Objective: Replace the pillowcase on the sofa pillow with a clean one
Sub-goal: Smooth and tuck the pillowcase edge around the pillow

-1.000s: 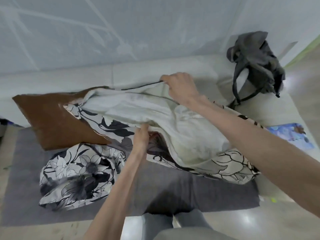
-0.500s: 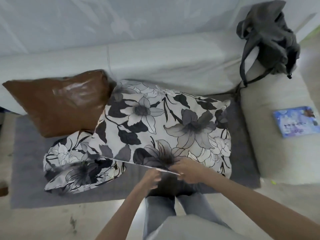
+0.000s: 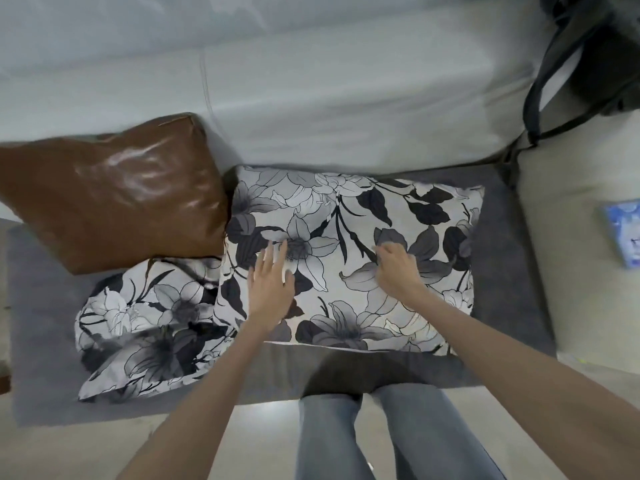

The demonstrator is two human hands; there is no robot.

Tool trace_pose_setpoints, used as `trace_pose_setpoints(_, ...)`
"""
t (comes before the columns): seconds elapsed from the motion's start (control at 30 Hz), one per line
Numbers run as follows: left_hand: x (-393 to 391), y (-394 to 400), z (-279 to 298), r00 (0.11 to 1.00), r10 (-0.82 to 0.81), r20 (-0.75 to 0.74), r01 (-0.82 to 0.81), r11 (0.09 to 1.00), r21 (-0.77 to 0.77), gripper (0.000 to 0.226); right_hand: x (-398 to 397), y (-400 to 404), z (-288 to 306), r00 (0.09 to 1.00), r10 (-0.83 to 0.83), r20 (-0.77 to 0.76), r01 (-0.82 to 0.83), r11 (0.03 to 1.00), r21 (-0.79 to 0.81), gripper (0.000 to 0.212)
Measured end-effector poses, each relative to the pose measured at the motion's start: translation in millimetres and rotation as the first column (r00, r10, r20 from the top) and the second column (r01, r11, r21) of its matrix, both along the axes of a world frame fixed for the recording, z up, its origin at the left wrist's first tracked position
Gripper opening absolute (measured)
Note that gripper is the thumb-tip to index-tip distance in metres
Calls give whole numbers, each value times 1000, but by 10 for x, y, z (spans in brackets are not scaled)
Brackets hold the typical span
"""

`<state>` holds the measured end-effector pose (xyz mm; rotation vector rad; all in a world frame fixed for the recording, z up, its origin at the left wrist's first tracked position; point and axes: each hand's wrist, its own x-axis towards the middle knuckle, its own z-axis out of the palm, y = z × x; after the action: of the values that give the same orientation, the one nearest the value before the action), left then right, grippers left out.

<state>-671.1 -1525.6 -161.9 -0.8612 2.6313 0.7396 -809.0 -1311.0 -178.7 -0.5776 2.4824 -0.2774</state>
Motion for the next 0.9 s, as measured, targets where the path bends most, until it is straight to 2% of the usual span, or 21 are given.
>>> trace_pose_setpoints(0.1, -596, -377, -332, 999, -31, -44, 25, 993, -111, 60, -439, -343, -329, 991, -92, -99, 86, 994, -62, 53)
trace_pose_setpoints(0.2, -1290, -618, -767, 984, -56, -168, 22, 980, -199, 61, -868, -704, -804, 976, -169, -137, 150, 979, -141, 53)
trace_pose_setpoints(0.27, -1668, -673, -1193, 955, -122, -269, 46, 961, -272, 61, -1068, -812, -1251, 957, -169, -237, 122, 971, -204, 54)
trace_pose_setpoints(0.33, -1790, -559, -1796, 933, -165, -321, 53, 943, -329, 59, -1085, -614, -1823, 930, -126, -346, 68, 982, -176, 57)
trace_pose_setpoints(0.43, -1357, -44, -2942, 955, -191, -225, 98, 924, -369, 60, -790, -4, -2826, 933, 12, -360, -17, 1000, -9, 57)
trace_pose_setpoints(0.5, -1199, 88, -3584, 966, -178, -188, 94, 917, -387, 63, -746, 132, -3384, 910, 48, -412, -43, 999, 21, 57)
trace_pose_setpoints(0.57, -1350, 32, -3929, 965, -170, -198, 77, 909, -409, 63, -866, 30, -3672, 884, 53, -465, -53, 999, 14, 57)
trace_pose_setpoints(0.63, -1490, -43, -3934, 969, -166, -184, 72, 900, -429, 62, -947, -37, -3693, 872, 51, -487, -61, 998, -5, 56)
trace_pose_setpoints(0.73, -1385, -8, -3571, 975, -149, -164, 68, 906, -418, 61, -851, 18, -3331, 893, 15, -450, -37, 999, -40, 55)
trace_pose_setpoints(0.8, -1243, 99, -3269, 984, -118, -131, 69, 940, -334, 60, -731, 106, -2989, 932, -4, -362, -19, 998, -62, 54)
trace_pose_setpoints(0.9, -785, 427, -2901, 988, -151, 16, 152, 971, -185, 61, -342, 536, -2513, 980, -58, -192, 37, 993, -111, 59)
